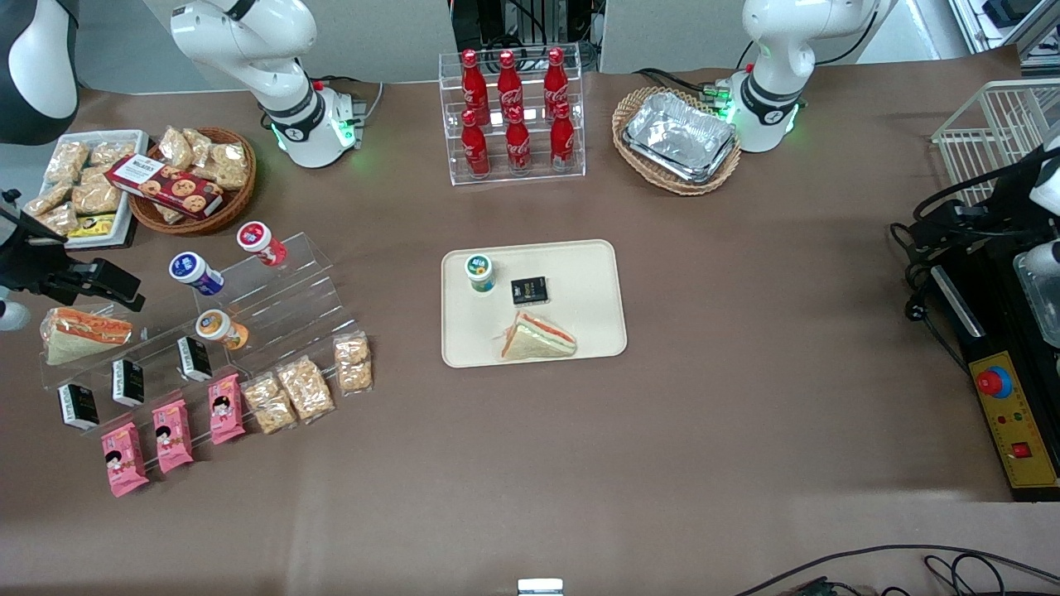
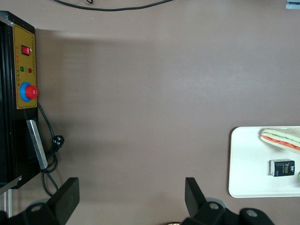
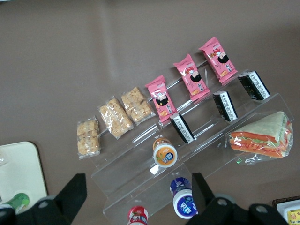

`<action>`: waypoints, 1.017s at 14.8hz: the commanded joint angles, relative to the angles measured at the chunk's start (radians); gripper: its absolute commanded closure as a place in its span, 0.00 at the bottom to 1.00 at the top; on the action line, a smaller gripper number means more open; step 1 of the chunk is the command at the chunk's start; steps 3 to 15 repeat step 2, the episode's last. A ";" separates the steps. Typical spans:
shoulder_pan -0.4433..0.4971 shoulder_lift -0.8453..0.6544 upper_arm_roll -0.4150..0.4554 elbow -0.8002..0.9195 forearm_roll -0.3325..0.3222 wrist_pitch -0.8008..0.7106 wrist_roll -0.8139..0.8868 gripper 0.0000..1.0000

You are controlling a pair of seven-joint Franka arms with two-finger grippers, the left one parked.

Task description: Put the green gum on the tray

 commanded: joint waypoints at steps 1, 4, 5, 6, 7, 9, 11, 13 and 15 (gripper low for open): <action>0.000 0.021 -0.009 0.025 0.012 -0.013 -0.011 0.00; -0.001 0.022 -0.009 0.024 0.014 -0.015 -0.011 0.00; -0.001 0.022 -0.009 0.024 0.014 -0.015 -0.011 0.00; -0.001 0.022 -0.009 0.024 0.014 -0.015 -0.011 0.00; -0.001 0.022 -0.009 0.024 0.014 -0.015 -0.011 0.00; -0.001 0.022 -0.009 0.024 0.014 -0.015 -0.011 0.00; -0.001 0.022 -0.009 0.024 0.014 -0.015 -0.011 0.00; -0.001 0.022 -0.009 0.024 0.014 -0.015 -0.011 0.00; -0.001 0.022 -0.009 0.024 0.014 -0.015 -0.011 0.00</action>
